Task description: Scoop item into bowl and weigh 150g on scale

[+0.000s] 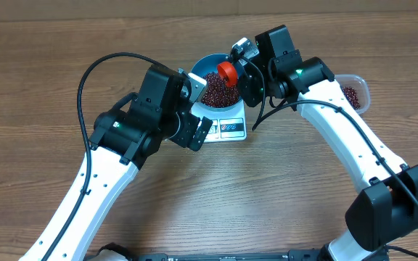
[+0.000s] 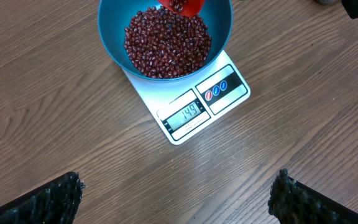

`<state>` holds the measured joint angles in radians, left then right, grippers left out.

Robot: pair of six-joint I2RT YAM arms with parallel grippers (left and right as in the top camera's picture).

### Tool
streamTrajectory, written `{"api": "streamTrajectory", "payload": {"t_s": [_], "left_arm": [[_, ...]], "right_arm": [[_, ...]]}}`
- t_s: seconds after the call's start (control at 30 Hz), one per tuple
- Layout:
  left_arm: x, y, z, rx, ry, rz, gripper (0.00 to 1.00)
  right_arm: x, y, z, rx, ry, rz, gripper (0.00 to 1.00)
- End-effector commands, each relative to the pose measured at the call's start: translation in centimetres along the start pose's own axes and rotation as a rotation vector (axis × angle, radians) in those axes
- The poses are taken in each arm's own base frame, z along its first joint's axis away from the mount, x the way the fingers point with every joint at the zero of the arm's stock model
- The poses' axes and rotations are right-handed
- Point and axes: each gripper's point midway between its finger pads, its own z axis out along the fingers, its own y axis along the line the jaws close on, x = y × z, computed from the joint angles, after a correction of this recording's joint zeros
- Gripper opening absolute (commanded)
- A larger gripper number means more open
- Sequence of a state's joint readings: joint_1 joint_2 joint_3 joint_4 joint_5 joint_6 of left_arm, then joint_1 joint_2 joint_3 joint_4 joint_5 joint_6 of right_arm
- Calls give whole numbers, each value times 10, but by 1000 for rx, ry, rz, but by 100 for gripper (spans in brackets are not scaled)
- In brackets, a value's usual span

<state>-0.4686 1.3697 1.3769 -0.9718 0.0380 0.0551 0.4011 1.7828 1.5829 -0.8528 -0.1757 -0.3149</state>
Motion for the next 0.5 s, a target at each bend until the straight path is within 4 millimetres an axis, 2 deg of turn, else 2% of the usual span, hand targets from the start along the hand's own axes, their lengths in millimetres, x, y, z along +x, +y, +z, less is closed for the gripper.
{"api": "streamTrajectory", "payload": {"t_s": [0.0, 0.1, 0.2, 0.3, 0.47], "left_arm": [[2, 1, 1, 2, 3, -13, 100], [2, 1, 1, 2, 3, -13, 100], [2, 1, 1, 2, 3, -13, 100], [2, 1, 1, 2, 3, -13, 100], [2, 1, 1, 2, 3, -13, 100]], "right_arm": [[-18, 5, -21, -3, -65, -13, 4], [-12, 22, -21, -84, -48, -109, 4], [-11, 16, -20, -45, -38, -118, 4], [-15, 5, -20, 13, -47, -48, 4], [-16, 5, -20, 13, -50, -43, 4]]}}
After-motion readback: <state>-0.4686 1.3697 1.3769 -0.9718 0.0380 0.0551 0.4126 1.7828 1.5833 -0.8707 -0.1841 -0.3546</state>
